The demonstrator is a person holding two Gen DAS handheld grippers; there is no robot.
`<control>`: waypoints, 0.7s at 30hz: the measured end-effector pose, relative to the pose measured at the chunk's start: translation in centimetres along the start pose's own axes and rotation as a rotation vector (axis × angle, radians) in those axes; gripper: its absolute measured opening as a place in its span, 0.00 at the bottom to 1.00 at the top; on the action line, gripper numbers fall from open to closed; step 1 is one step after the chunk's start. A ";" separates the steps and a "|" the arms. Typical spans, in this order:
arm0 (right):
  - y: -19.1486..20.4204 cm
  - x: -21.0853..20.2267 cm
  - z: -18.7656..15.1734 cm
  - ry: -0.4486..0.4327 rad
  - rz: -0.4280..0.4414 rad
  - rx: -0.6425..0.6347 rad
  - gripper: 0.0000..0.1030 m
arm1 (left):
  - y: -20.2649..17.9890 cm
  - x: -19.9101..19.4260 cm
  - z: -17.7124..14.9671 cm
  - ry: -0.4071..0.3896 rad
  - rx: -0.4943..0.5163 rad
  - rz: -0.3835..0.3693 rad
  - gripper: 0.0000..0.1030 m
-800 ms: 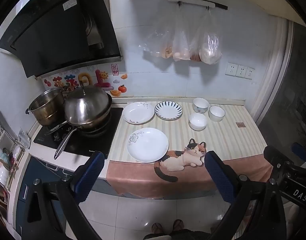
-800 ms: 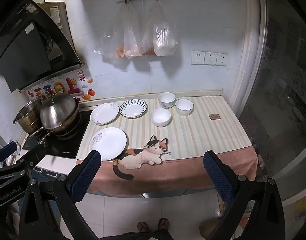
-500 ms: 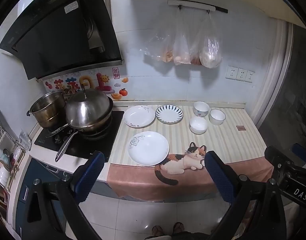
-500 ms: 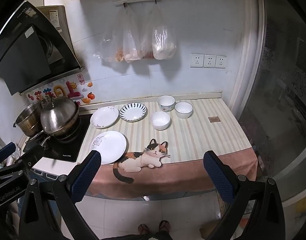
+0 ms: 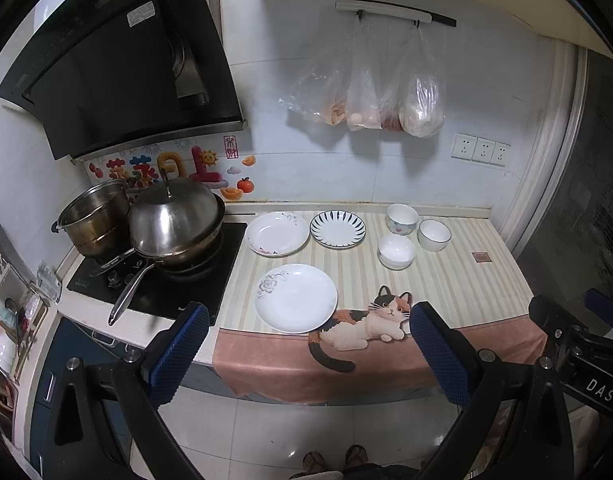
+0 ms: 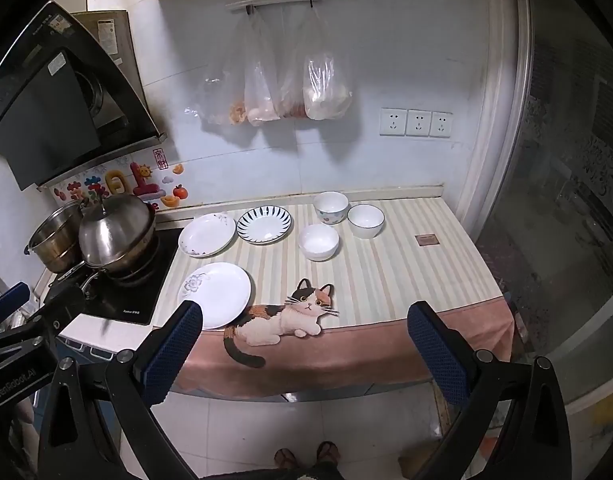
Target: Organize plates and bowls
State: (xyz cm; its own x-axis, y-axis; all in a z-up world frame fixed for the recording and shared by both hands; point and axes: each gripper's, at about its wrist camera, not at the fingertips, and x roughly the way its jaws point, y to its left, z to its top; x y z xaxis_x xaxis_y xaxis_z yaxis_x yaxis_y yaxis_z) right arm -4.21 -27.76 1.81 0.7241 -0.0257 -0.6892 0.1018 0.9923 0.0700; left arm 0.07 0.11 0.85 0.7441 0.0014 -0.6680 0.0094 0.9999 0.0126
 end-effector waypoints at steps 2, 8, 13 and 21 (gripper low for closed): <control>0.0 0.0 0.0 0.001 0.002 0.002 1.00 | 0.0 0.0 0.0 0.001 -0.001 0.000 1.00; 0.0 0.0 0.0 0.000 0.001 0.001 1.00 | 0.2 0.0 0.0 0.000 0.000 -0.002 1.00; 0.1 0.1 0.0 -0.001 -0.001 0.002 1.00 | -0.1 0.4 0.4 0.000 0.002 0.002 1.00; 0.0 0.2 0.1 0.000 -0.002 0.000 1.00 | -0.3 0.5 0.5 0.000 -0.001 0.001 1.00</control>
State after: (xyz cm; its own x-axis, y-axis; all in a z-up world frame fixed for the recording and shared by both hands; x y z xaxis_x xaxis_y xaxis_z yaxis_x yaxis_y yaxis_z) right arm -4.04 -27.77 1.73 0.7237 -0.0278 -0.6895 0.1035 0.9923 0.0686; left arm 0.79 -0.15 0.91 0.7442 0.0021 -0.6680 0.0080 0.9999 0.0120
